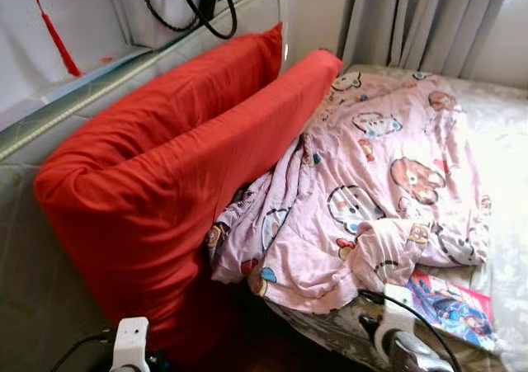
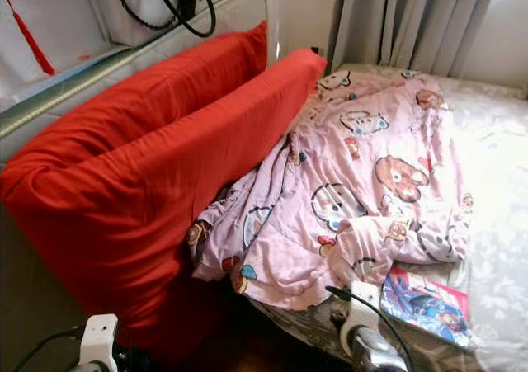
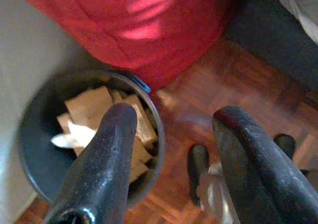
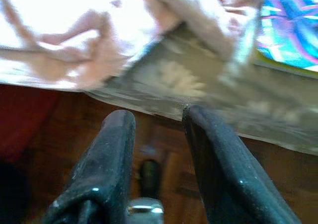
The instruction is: Clean up the room
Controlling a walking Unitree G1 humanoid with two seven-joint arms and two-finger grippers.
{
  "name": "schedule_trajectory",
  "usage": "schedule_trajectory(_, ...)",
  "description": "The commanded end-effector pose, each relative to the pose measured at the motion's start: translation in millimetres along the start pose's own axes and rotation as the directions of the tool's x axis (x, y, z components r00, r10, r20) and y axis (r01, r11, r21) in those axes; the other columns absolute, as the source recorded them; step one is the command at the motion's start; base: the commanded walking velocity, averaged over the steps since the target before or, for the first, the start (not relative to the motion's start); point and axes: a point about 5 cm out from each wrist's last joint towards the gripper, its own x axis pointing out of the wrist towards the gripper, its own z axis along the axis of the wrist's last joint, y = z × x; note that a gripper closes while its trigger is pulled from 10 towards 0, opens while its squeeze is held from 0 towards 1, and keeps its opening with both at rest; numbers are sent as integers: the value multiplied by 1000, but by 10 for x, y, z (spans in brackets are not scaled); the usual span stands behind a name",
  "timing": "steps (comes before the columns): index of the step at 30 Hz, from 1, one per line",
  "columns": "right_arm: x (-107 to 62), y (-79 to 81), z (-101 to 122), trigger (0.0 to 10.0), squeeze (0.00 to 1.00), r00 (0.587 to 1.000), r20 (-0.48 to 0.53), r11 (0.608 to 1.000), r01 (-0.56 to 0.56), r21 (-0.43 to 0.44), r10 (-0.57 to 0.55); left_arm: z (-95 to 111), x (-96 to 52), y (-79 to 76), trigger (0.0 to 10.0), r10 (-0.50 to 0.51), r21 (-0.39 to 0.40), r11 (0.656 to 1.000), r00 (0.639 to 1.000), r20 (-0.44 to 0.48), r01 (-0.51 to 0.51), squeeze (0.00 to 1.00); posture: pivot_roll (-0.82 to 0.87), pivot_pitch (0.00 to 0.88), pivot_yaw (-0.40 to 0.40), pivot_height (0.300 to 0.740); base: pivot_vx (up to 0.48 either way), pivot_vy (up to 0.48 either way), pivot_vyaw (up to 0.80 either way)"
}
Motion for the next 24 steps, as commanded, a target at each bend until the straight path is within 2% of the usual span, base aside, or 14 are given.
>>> schedule_trajectory(1, 0, 44, -66, 10000, 0, 1000, -5, 1000, -9, -11, 9, -158, -39, 46, 10000, 15, 6, 1000, 999, -42, -15, 0, 71, 0, 24, 740, 0, -364, 0)
schedule_trajectory(8, -34, -21, -266, 10000, 0, 999, -33, 998, -14, -57, 12, -388, -105, 52, 10000, 21, -14, 1000, 997, -77, -22, 0, 73, 0, 8, 740, 0, -367, 0)
schedule_trajectory(14, -73, -114, -410, 10000, 0, 999, -35, 1000, 16, -14, -17, -553, -157, 20, 10000, 11, -14, 1000, 995, -99, -13, 0, 45, 0, 24, 740, 0, -364, 0)
schedule_trajectory(18, -96, -163, -491, 10000, 0, 998, -45, 999, 35, 40, -34, -639, -184, -6, 10000, 0, -21, 1000, 993, -120, -3, 0, 35, 0, 30, 740, 0, -163, -595)
schedule_trajectory(24, -134, -246, -598, 10000, 0, 996, -64, 998, 55, 4, -54, -749, -229, -36, 10000, -10, -4, 1000, 992, -126, 10, 0, 38, 0, 32, 740, 0, 0, -631)
